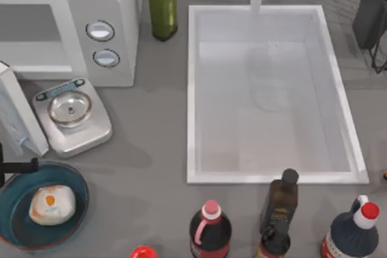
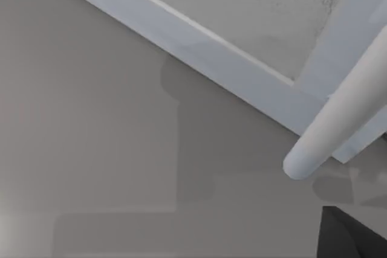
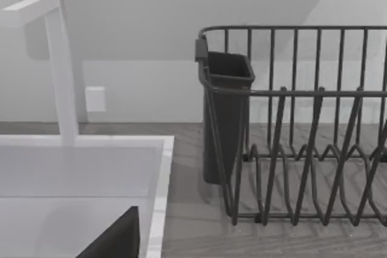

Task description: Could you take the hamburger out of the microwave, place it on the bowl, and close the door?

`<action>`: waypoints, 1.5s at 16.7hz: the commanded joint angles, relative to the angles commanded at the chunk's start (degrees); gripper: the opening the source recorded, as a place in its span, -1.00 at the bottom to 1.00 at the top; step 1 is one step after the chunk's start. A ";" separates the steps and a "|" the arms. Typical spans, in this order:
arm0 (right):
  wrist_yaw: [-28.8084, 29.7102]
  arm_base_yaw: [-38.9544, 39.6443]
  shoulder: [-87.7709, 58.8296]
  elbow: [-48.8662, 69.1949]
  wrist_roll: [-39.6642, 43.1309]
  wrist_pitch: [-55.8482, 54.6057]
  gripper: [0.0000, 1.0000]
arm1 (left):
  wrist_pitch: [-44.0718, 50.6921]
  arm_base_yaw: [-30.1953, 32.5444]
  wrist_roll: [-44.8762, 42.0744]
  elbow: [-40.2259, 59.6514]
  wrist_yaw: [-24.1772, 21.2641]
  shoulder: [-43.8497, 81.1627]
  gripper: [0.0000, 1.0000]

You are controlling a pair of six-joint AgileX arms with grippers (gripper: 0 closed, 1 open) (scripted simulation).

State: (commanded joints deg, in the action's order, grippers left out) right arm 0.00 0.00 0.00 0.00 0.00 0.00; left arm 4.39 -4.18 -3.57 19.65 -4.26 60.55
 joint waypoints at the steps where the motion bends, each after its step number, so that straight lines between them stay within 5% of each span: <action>1: 0.00 0.00 0.00 0.00 0.00 0.00 1.00 | 0.00 0.00 0.00 0.00 0.00 0.00 -1.00; 11: 0.00 0.00 0.00 0.00 0.00 0.00 1.00 | -13.06 1.42 1.78 14.59 -1.74 16.49 -1.00; 20: 0.00 0.00 0.00 0.00 0.00 0.00 1.00 | -11.87 2.08 1.19 17.47 1.16 29.30 -1.00; 21: 0.00 0.00 0.00 0.00 0.00 0.00 1.00 | -11.66 1.93 -2.91 17.69 7.90 21.60 -1.00; 25: 0.00 0.00 0.00 0.00 0.00 0.00 1.00 | -11.91 2.17 -2.83 21.90 8.06 25.94 -1.00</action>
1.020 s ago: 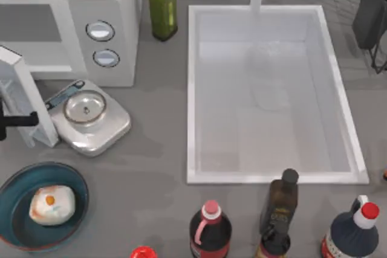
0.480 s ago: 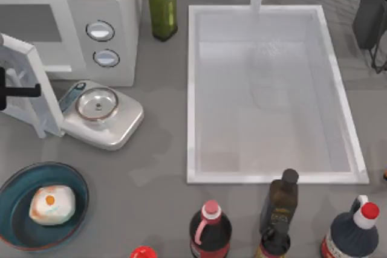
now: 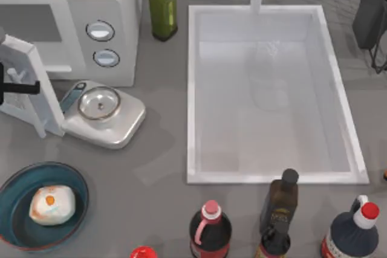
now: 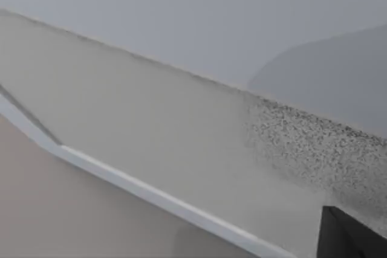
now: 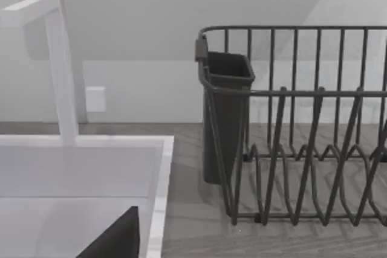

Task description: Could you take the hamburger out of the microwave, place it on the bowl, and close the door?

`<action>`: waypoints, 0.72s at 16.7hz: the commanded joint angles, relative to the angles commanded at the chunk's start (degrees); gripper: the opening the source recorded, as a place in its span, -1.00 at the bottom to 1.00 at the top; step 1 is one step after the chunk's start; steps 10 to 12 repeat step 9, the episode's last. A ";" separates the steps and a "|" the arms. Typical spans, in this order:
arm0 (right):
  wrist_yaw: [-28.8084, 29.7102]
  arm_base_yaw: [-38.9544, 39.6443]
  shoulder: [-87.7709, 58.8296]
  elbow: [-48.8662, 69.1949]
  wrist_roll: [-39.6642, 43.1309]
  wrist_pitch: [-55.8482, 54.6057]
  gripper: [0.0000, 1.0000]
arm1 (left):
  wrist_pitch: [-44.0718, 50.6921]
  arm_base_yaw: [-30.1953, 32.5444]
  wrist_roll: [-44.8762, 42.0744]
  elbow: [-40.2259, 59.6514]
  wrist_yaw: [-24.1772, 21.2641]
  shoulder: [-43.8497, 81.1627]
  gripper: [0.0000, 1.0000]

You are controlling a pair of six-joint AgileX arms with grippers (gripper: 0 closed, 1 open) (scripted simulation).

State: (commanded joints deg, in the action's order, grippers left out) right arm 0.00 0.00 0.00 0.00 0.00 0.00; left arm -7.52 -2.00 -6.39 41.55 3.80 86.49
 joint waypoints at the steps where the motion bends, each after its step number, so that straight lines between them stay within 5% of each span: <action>1: 0.00 0.00 0.00 0.00 0.00 0.00 1.00 | -0.13 0.12 0.03 2.45 0.08 2.60 -1.00; 6: 0.00 0.00 0.00 0.00 0.00 0.00 1.00 | -0.66 0.82 0.39 15.08 0.43 16.06 -1.00; 12: 0.00 0.00 0.00 0.00 0.00 0.00 1.00 | -0.77 0.96 0.46 17.12 0.51 18.06 -1.00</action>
